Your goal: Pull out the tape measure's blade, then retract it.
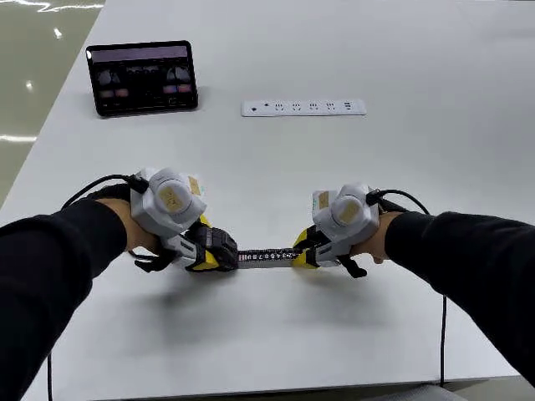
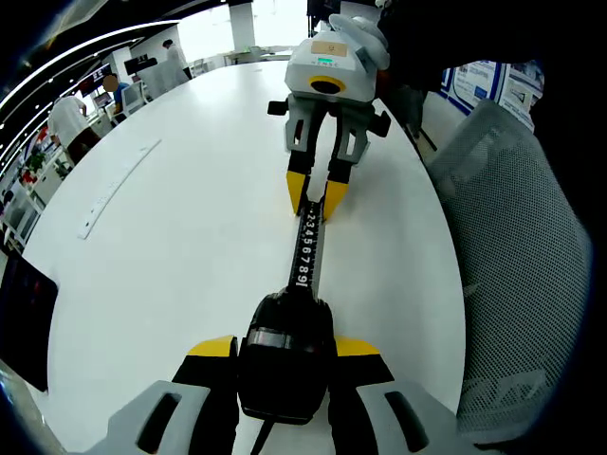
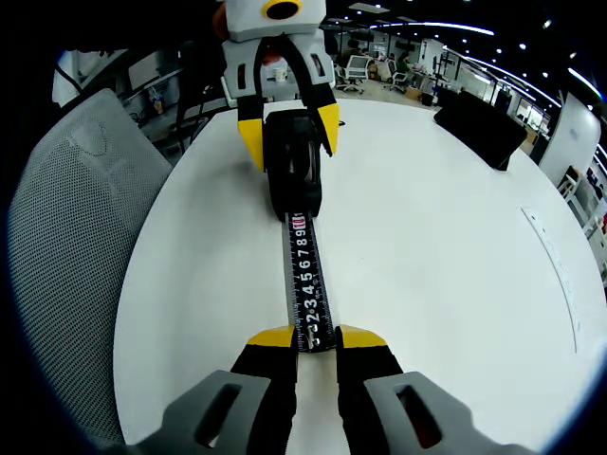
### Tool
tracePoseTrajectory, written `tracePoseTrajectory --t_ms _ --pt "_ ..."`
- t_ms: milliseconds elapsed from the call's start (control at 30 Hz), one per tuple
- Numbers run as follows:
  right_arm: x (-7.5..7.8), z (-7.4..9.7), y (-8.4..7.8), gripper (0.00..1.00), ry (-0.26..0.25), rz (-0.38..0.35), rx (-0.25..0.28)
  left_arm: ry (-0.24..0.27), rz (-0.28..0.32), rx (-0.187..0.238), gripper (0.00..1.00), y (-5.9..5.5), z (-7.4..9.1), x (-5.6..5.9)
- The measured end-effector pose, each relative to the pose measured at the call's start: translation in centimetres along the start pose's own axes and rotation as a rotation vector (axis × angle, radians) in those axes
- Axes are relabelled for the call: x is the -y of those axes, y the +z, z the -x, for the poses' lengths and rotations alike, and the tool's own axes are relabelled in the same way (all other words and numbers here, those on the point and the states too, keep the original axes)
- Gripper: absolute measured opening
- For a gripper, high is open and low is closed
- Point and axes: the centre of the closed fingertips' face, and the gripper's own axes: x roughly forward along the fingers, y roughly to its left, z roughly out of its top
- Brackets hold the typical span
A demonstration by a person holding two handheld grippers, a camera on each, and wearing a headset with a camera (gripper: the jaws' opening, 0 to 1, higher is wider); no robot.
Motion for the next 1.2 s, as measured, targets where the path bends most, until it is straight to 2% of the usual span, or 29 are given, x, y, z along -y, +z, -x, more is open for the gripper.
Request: tracePoseTrajectory --t_ms 1200 --pt "0.1 1.3 -1.9 0.11 -0.011 -0.019 -0.014 0.007 0.003 0.006 0.33 -0.1 -0.2 -0.2"
